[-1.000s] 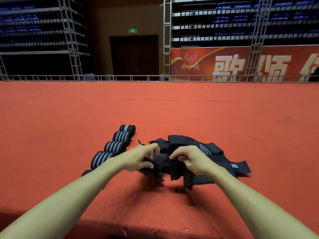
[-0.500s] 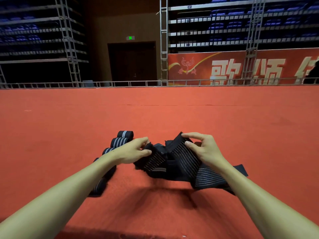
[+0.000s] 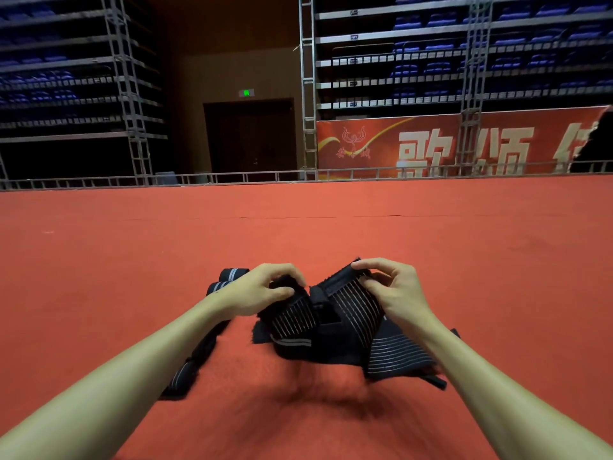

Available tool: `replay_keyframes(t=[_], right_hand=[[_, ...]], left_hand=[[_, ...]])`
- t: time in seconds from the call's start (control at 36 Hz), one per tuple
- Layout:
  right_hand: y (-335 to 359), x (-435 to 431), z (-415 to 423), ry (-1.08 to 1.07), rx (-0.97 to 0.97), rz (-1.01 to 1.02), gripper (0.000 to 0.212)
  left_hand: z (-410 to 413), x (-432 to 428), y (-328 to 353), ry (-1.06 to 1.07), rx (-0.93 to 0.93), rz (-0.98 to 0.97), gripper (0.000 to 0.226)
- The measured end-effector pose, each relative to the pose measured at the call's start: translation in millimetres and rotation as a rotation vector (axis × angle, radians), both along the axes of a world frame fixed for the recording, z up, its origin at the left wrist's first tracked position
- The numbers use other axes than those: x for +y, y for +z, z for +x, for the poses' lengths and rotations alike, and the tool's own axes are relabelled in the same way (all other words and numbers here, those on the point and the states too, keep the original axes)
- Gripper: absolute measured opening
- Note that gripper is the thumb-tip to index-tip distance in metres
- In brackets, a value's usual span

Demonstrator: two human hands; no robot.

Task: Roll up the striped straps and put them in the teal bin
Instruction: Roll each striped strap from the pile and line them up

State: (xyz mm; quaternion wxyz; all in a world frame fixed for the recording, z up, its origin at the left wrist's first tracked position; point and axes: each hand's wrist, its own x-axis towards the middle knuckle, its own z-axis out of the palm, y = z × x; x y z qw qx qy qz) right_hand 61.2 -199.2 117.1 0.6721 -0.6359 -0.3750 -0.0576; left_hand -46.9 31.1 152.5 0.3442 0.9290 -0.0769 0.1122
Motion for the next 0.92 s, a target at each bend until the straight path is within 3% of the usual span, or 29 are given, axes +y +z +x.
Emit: replay_keyframes(t=[0.08, 0.25, 0.53, 0.67, 0.83, 0.92], right_hand=[[0, -2, -1, -0.004, 0.012, 0.007, 0.037], [-2, -6, -5, 0.003, 0.034, 0.018, 0.037], [-2, -13, -6, 0.0, 0.026, 0.033, 0.044], [-6, -11, -9, 0.004, 0.053, 0.046, 0.041], [-21, -6, -14, 0.007, 0.053, 0.001, 0.04], [-24, -4, -15, -0.007, 0.05, -0.017, 0.041]], left_hand=[[0, 2, 4, 0.003, -0.032, 0.037, 0.022], [1, 5, 6, 0.023, -0.021, 0.114, 0.036], [2, 10, 20, 0.163, -0.107, 0.347, 0.019], [2, 23, 15, 0.222, 0.002, 0.516, 0.022], [-8, 23, -15, 0.19, 0.017, 0.483, 0.037], [-10, 20, -32, 0.196, -0.062, 0.508, 0.031]])
